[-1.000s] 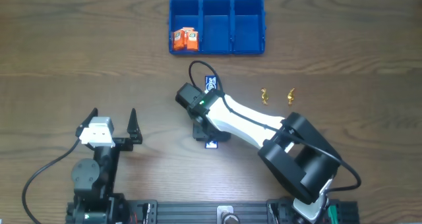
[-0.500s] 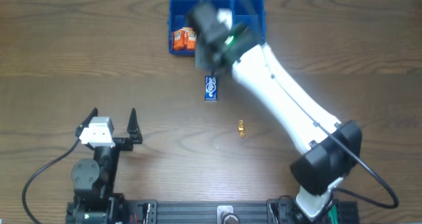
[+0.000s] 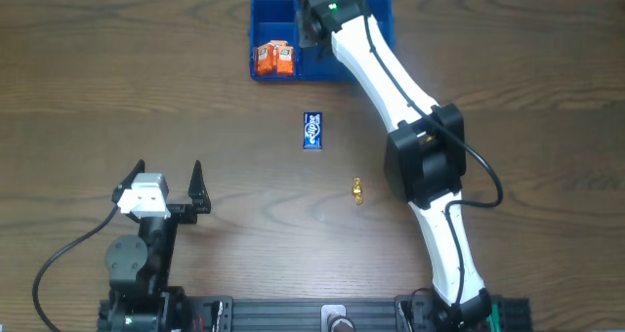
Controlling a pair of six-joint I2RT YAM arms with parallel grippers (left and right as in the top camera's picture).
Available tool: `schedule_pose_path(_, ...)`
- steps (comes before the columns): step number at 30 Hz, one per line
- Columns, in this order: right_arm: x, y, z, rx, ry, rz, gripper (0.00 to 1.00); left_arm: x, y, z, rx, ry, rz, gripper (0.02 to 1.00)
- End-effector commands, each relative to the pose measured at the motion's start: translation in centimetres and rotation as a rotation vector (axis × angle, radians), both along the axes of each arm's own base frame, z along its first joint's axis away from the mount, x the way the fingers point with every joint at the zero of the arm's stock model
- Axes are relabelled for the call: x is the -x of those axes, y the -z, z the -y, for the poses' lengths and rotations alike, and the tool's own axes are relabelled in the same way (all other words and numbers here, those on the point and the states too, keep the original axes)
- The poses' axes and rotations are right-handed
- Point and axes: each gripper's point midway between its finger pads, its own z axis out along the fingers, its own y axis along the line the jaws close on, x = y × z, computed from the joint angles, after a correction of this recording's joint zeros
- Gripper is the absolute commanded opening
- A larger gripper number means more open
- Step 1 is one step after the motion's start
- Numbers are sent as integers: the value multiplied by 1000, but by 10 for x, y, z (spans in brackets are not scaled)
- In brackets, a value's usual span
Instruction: Sort Candies Into Trays
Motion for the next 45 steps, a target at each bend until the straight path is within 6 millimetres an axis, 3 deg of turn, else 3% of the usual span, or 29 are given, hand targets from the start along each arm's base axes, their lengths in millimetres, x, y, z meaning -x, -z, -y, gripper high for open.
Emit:
schedule_pose_path(1, -4, -16, -3, -19, -18, 30, 673, 1, 16, 2, -14, 16, -47, 998)
schedule_pose_path(3, -1, -18, -10, -25, -33, 32, 772, 1, 16, 2, -14, 16, -47, 998)
schedule_pose_path(6, 12, -36, -19, -55, -64, 24, 814, 1, 16, 2, -14, 16, -47, 998)
schedule_pose_path(8, 34, -57, -21, -79, -70, -7, 814, 1, 16, 2, -14, 16, -47, 998)
schedule_pose_path(10, 66, -61, -28, -61, -82, -73, 814, 1, 16, 2, -14, 16, -47, 998)
schedule_pose_path(12, 109, -37, -39, -36, -52, -206, 816, 1, 16, 2, -14, 16, -47, 998)
schedule_pose_path(14, 133, -8, -44, -24, -47, -305, 814, 1, 16, 2, -14, 16, -47, 998)
schedule_pose_path(17, 160, 44, -44, -11, -50, -419, 814, 1, 16, 2, -14, 16, -47, 998)
schedule_pose_path(21, 183, 92, -30, 9, 2, -504, 809, 1, 16, 2, -14, 16, -47, 998)
schedule_pose_path(27, 194, 109, -22, 23, 29, -535, 772, 1, 16, 2, -14, 16, -47, 998)
schedule_pose_path(34, 189, 116, -20, 9, 61, -531, 562, 1, 16, 2, -14, 16, -47, 998)
schedule_pose_path(41, 191, 127, -20, 18, 69, -551, 531, 1, 16, 2, -14, 16, -47, 998)
schedule_pose_path(45, 190, 127, -21, 12, 67, -548, 323, 1, 16, 2, -14, 16, -47, 998)
